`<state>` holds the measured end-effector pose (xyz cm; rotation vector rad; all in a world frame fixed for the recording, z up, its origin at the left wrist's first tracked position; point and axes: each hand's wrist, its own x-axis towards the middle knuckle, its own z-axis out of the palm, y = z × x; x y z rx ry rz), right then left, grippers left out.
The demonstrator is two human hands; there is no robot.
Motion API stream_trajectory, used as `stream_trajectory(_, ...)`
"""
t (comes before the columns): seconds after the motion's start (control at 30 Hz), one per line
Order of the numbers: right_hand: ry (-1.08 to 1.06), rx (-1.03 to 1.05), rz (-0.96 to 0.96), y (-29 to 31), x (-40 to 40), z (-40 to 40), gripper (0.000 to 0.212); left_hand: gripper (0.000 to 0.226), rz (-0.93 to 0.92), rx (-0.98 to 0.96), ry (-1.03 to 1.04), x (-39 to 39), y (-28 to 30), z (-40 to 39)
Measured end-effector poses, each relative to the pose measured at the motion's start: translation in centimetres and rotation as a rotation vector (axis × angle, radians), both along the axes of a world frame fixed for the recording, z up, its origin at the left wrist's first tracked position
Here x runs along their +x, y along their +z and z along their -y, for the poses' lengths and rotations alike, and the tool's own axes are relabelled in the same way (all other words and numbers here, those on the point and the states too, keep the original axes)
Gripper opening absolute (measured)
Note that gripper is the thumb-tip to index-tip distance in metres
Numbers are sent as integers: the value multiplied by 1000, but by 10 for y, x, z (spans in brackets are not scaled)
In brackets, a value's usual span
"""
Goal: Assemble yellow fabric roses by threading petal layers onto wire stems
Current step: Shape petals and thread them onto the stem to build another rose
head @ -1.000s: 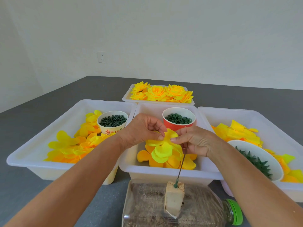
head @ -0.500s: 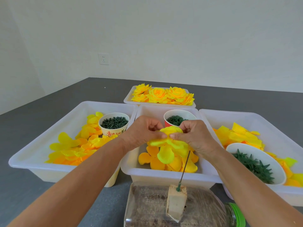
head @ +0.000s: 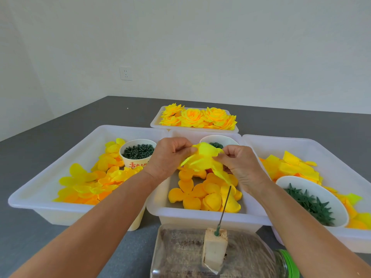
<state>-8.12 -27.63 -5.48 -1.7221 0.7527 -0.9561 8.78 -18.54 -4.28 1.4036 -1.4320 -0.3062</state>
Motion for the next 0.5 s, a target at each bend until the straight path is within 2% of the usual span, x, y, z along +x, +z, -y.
stream_trajectory(0.13, -81, -83, -1, -1, 0, 2, 31, 19, -50, -45, 31, 3, 2, 3)
stream_trajectory(0.23, -113, -144, -56, -1, 0, 1, 26, 28, -108, -65, 60, 4, 3, 3)
stream_trajectory(0.33, -148, -169, -77, 1, -1, 0, 31, 37, -158, -73, 103, 3, 3, 3)
stream_trajectory(0.5, -209, -214, -102, 4, -4, -3, 36, 33, -264, -83, 148, 5, 4, 4)
